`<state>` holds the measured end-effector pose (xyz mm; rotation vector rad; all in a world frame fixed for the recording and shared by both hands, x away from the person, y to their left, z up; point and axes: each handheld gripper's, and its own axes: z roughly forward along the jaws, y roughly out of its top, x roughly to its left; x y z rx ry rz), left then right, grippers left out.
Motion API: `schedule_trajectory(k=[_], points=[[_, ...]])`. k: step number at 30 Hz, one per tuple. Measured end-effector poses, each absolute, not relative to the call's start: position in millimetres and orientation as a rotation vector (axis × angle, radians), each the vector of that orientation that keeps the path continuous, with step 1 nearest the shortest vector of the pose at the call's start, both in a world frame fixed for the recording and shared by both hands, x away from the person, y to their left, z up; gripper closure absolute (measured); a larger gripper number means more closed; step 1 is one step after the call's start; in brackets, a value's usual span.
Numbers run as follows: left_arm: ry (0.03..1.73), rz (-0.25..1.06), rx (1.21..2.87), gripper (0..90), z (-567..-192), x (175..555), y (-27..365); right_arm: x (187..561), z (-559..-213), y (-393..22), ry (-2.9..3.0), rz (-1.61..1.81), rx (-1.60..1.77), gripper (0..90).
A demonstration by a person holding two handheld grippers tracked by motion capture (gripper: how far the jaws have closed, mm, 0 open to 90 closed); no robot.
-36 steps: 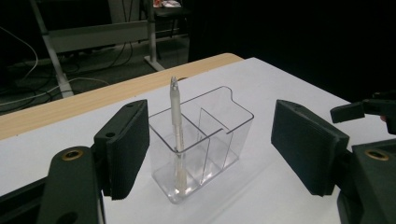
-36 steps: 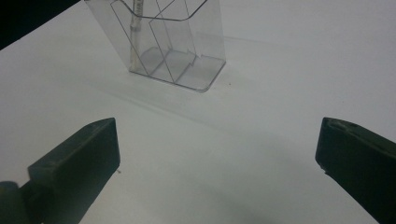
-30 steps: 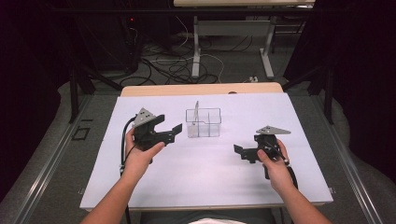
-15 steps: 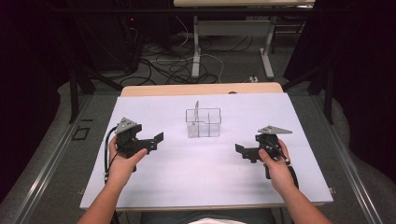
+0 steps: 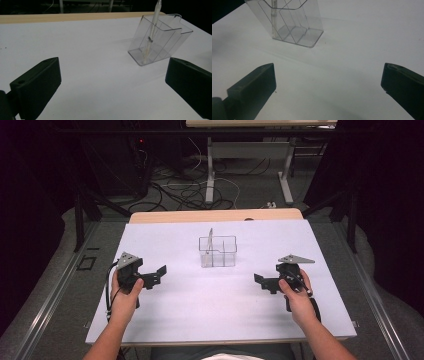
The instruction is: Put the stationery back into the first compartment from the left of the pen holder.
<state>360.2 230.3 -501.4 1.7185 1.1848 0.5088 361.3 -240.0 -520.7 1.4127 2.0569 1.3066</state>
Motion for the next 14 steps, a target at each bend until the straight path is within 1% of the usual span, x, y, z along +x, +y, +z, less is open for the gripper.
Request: schedule_trajectory(k=[7,14], points=[[1.223,0.521,1.748,0.1,-512.0,365.4,230.8,363.2,-523.4,-242.7,2.050,1.295,1.433,0.0],[1.232,0.520,1.738,0.1,-512.0,365.9,232.0,365.0,-524.1,-245.9,2.038,1.292,1.450,0.0]])
